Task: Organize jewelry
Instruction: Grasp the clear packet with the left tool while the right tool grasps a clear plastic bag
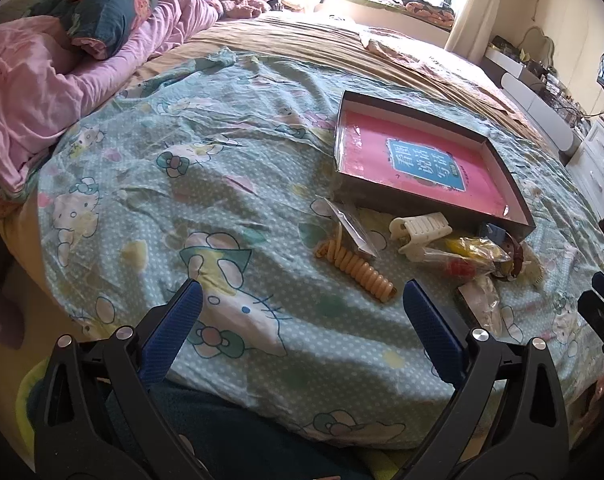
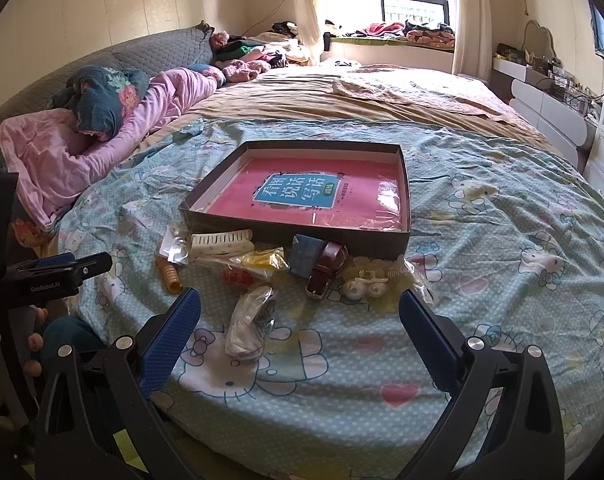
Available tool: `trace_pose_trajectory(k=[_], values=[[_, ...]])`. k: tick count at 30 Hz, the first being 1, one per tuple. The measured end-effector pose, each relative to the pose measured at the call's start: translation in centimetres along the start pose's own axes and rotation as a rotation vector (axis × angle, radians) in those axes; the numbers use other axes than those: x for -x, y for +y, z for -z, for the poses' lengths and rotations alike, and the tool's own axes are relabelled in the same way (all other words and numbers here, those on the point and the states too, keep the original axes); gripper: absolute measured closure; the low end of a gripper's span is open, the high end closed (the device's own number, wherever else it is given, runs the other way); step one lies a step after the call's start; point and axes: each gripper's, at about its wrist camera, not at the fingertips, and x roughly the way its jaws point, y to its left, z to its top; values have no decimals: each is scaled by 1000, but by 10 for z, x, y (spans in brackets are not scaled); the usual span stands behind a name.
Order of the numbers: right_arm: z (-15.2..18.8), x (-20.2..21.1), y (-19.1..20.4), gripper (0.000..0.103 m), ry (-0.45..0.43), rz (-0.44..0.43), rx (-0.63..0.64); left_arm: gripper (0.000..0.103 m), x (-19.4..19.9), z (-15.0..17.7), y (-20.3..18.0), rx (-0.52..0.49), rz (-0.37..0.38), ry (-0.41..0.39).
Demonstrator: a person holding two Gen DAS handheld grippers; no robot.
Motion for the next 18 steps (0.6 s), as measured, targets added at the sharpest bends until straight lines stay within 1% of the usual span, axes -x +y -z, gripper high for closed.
trace_pose_trajectory(k=[7, 13, 14, 15, 16, 18], values=[[-12, -13, -16, 4, -6, 34, -21, 9, -32, -21, -2, -22, 62, 46], [-17, -24, -35, 4, -5, 74, -44, 10, -65, -36, -1, 7, 146, 93], [-18, -26, -38, 4, -5, 76, -49, 11, -69, -37, -2, 10, 159, 99], [-18, -29, -42, 4, -2, 86, -53, 16, -73, -39, -3, 14, 169, 111], [-18, -31, -46, 4, 3, 95, -59, 23, -78, -39, -3, 19, 180, 121], [-18, -37, -55, 4, 13, 103, -75, 29, -85, -41, -4, 23, 193, 136]])
